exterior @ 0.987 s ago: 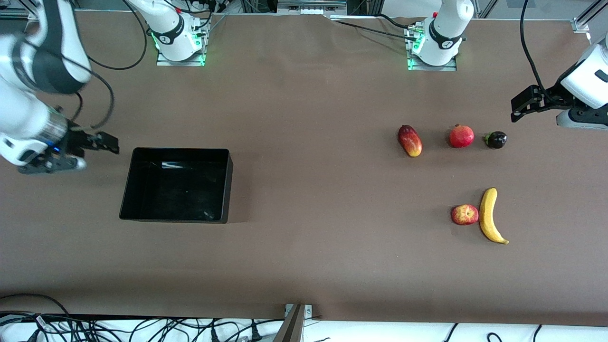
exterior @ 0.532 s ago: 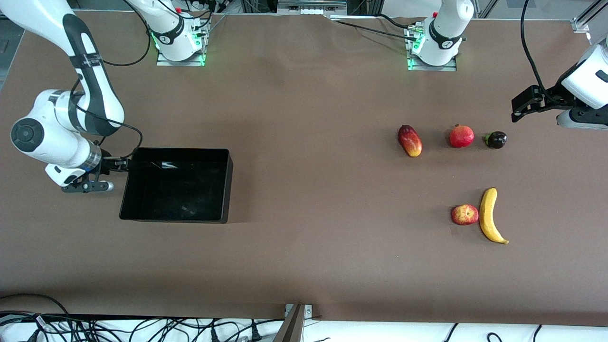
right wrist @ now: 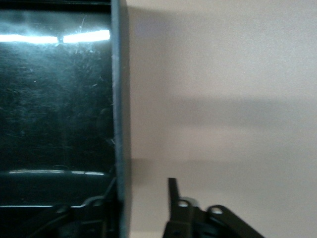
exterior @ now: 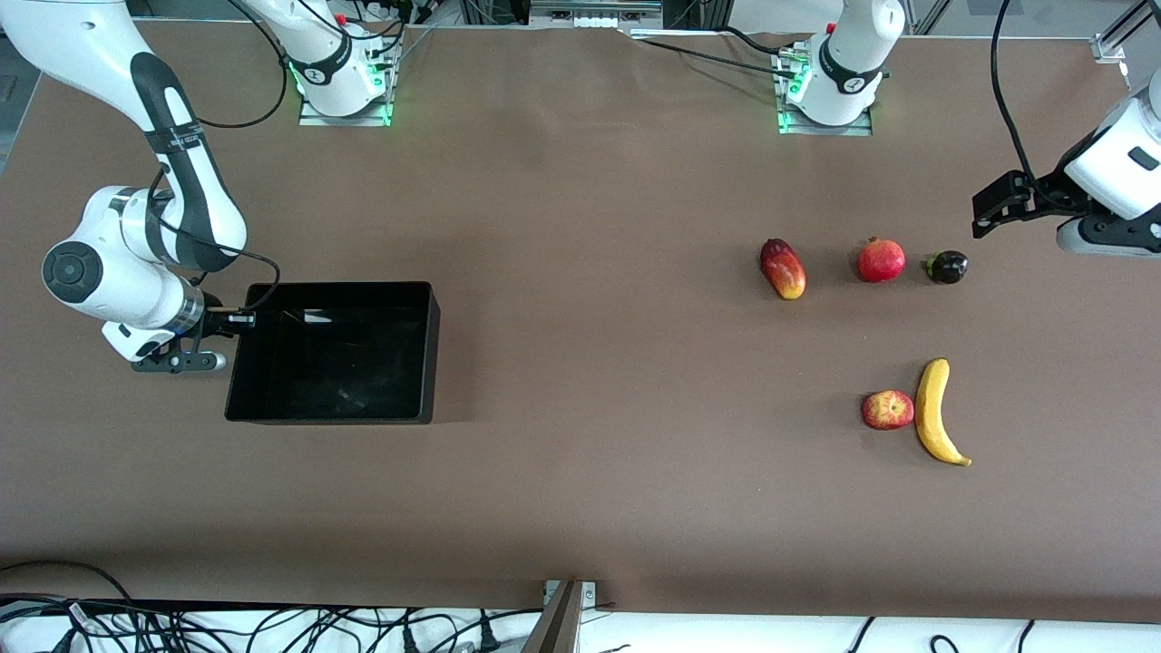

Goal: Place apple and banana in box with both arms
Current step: 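Move the right gripper down beside the black box's rim, then push the box with the right gripper while the left gripper reaches the apple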

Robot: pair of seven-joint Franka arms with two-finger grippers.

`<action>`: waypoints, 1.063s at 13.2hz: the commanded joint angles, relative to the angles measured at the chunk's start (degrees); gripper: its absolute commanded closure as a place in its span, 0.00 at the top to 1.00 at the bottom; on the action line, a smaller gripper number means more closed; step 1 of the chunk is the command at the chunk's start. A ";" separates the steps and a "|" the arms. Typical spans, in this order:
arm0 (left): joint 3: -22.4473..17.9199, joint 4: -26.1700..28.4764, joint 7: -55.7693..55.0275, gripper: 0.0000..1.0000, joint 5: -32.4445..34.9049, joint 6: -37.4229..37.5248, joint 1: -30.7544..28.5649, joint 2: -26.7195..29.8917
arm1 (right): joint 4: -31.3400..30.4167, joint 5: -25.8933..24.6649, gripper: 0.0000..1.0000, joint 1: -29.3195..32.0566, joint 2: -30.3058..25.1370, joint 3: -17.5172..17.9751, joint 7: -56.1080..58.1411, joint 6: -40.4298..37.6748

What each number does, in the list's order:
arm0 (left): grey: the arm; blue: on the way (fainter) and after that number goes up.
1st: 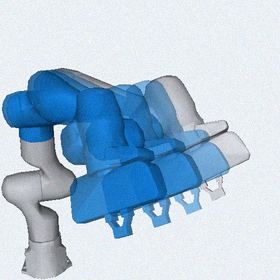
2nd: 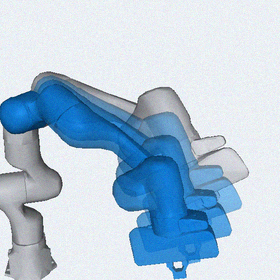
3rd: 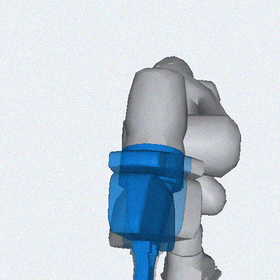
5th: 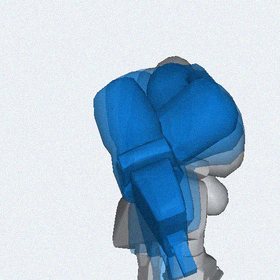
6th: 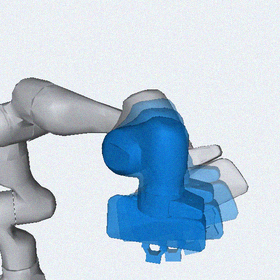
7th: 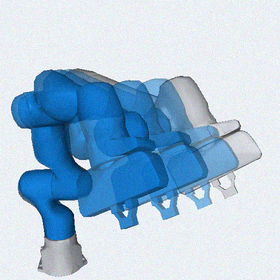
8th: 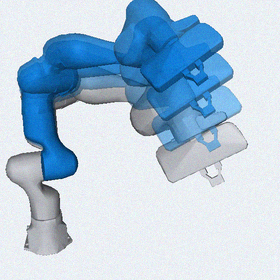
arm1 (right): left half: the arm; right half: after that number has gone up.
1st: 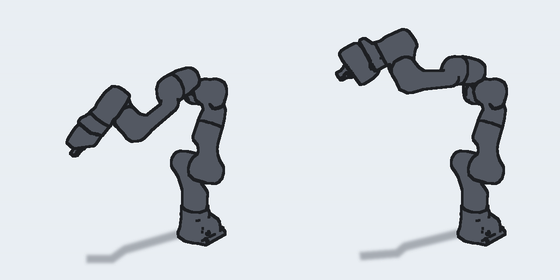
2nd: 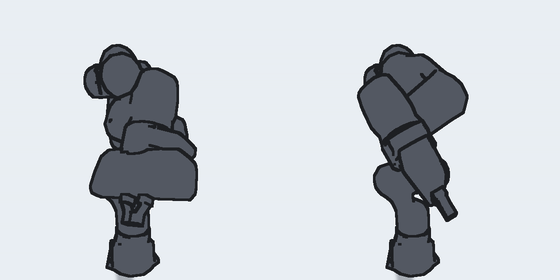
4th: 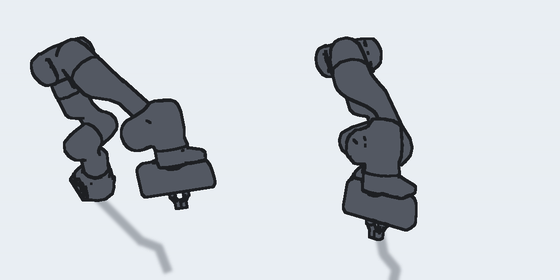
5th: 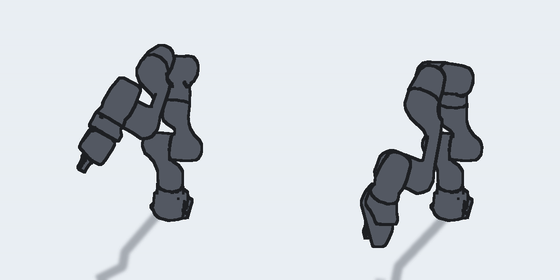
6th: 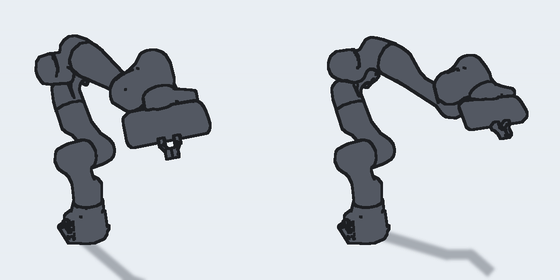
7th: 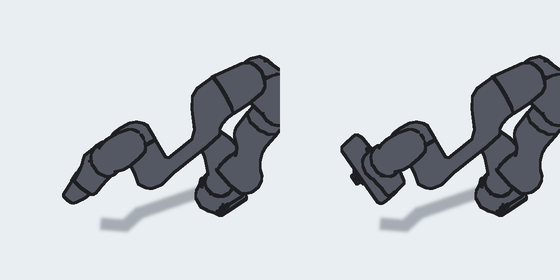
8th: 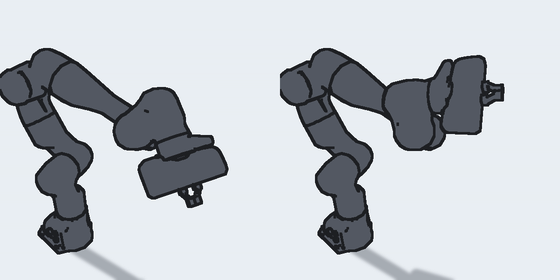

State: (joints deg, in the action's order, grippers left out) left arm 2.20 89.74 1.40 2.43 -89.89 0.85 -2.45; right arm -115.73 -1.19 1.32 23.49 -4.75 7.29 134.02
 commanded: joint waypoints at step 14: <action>-0.36 -0.45 3.26 1.00 -4.81 -39.65 -2.70 -33.39 | 20.35 10.25 0.00 -20.79 1.63 8.53 -21.83 -16.51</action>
State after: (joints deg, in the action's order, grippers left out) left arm 1.60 90.31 2.59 -0.91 -127.43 -1.51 -33.37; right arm -98.27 7.69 -13.56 22.70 4.32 -7.70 118.14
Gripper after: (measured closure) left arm 0.000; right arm 0.952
